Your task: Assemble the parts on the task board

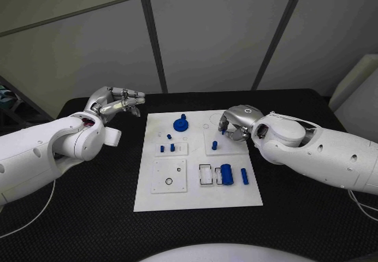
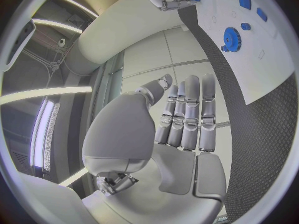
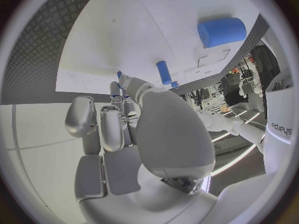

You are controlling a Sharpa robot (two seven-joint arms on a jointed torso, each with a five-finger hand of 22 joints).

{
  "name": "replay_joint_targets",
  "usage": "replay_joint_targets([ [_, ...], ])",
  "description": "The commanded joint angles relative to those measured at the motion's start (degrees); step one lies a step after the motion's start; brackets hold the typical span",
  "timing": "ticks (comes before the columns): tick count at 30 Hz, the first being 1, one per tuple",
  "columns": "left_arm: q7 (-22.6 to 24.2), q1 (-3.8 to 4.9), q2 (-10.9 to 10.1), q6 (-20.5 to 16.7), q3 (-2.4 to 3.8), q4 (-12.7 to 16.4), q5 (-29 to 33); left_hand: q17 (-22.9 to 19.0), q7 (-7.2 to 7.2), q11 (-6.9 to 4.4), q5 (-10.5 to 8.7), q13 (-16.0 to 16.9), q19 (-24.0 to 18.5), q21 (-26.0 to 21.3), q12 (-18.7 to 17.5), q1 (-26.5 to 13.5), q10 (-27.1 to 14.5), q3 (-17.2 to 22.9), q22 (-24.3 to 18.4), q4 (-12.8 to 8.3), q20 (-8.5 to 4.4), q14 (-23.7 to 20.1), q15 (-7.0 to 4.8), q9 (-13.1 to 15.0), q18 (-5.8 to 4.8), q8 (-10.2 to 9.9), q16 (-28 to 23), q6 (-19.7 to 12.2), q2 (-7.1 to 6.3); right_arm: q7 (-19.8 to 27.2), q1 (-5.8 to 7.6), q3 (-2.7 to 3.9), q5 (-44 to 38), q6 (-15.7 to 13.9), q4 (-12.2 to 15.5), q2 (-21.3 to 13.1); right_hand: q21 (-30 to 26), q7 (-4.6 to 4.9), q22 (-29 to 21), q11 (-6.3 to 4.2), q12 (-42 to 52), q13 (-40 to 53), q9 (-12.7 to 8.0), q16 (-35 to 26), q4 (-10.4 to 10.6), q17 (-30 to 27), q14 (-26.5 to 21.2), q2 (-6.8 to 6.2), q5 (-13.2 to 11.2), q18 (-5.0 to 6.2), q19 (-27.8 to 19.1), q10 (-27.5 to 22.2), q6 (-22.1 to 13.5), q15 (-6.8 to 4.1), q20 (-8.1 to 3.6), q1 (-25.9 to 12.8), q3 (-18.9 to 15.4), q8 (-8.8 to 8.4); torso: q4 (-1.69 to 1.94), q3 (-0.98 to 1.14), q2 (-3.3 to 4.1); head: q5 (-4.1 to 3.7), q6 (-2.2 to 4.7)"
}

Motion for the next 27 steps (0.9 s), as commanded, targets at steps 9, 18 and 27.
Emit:
replay_joint_targets([
  [9, 0.7, 0.08, 0.2, 0.9, 0.06, -0.2, 0.3, -0.8, 0.44, 0.24, -0.09, 0.0, 0.1, -0.4, 0.0, 0.1, -0.8, -0.3, -0.2, -0.2, 0.30, 0.1, 0.09, -0.1, 0.75, -0.5, -1.1, -0.3, 0.26, 0.9, 0.11, 0.37, 1.8, -5.7, 7.0, -2.0, 0.4, 0.16, 0.3, 0.09, -0.5, 0.0, 0.0, 0.3, -0.4, 0.2, 2.8, 0.24, -0.1, -0.62, 0.3, 0.5, 0.1, -0.28, 0.02, -0.7, -0.1, -0.34, -0.01, 0.00, 0.03, 0.24, 0.23],
  [18, 0.6, 0.08, 0.8, 1.1, 0.06, 0.0, 0.3, -0.9, 0.47, 0.26, -0.09, 0.0, 0.1, -0.5, 0.0, 0.1, -0.8, -0.3, -0.2, -0.2, 0.31, 0.2, 0.11, -0.1, 0.75, -0.5, -1.2, -0.3, 0.27, 2.3, 0.08, 0.41, 4.0, -6.7, 11.3, 0.1, 0.4, 0.19, 0.4, 0.10, -0.6, 0.0, 0.0, 0.4, -0.6, 0.3, 2.9, 0.23, 0.1, -0.63, 0.4, 0.5, 0.1, -0.25, 0.05, -0.9, 0.1, -0.46, 0.16, -0.07, 0.01, 1.98, -0.02],
  [27, 0.6, 0.08, 1.7, 1.5, 0.06, 0.1, 0.5, -1.0, 0.49, 0.28, -0.09, 0.0, 0.1, -0.5, 0.0, 0.1, -0.9, -0.3, -0.2, -0.1, 0.33, 0.2, 0.13, -0.1, 0.74, -0.5, -1.4, -0.4, 0.28, 3.9, -1.00, 0.31, 5.8, -5.6, 9.8, 4.7, 0.5, 0.25, 0.4, 0.16, -0.8, 0.0, -0.1, 0.4, -0.7, 0.2, 2.9, 0.25, 0.3, -0.62, 0.3, 0.5, 0.0, -0.22, 0.08, -1.0, 0.1, -0.59, 0.11, -0.15, 0.05, 4.58, -0.93],
])
